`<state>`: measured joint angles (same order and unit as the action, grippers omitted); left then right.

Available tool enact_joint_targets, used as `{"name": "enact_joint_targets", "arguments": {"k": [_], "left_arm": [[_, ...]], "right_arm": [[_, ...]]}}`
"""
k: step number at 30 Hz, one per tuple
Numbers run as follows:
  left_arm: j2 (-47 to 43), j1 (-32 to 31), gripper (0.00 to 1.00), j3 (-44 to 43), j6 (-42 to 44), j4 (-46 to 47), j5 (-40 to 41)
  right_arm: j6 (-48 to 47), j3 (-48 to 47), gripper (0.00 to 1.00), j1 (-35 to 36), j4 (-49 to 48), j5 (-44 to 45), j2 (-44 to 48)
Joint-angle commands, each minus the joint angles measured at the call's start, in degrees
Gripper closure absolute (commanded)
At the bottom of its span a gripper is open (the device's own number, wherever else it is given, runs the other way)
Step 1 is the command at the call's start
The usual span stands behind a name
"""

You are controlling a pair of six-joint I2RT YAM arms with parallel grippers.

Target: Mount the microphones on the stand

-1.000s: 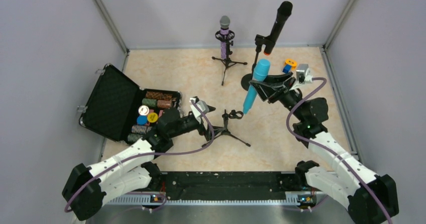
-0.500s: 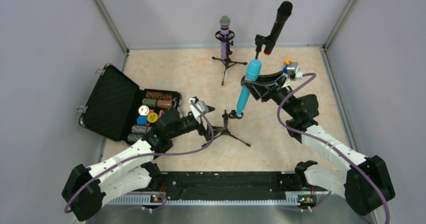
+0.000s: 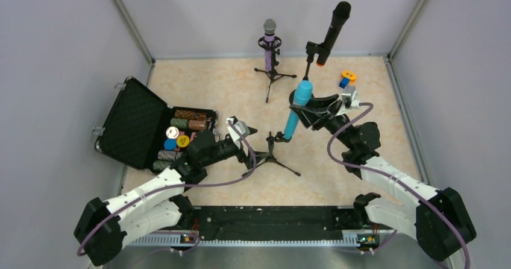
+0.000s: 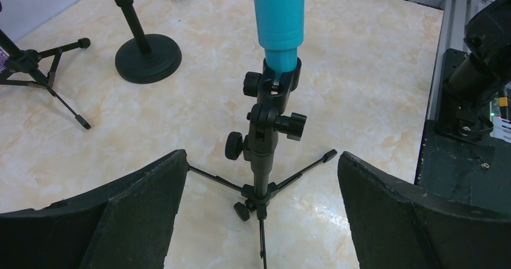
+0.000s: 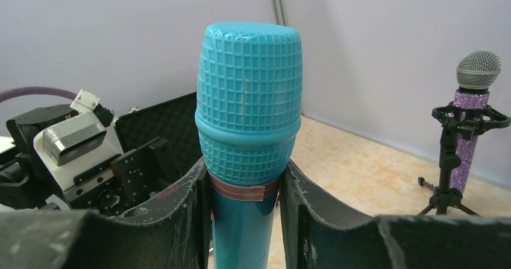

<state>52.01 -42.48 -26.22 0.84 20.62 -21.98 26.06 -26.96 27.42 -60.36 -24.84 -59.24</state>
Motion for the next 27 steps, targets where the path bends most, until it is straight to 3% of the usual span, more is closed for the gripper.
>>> {"name": "enact_joint_targets", "arguments": {"k": [1,11,27], "left_arm": [[0.6,-0.2,0.01,-1.0,-0.2,3.5,-0.2],[3.7,-0.2,0.01,-5.5,2.3,2.3,-2.4],[10.9,-0.2,0.08,-12.2,11.9,0.6,-8.0]], "right_arm": [[-6.3,3.4,1.0,2.2,-0.4,-0.1,0.2],[-16.4,8.4,1.0,6.5,-2.4,2.9,0.5],[-15.9,12.7,1.0,6.6,-5.0,4.9,-1.3]]}}
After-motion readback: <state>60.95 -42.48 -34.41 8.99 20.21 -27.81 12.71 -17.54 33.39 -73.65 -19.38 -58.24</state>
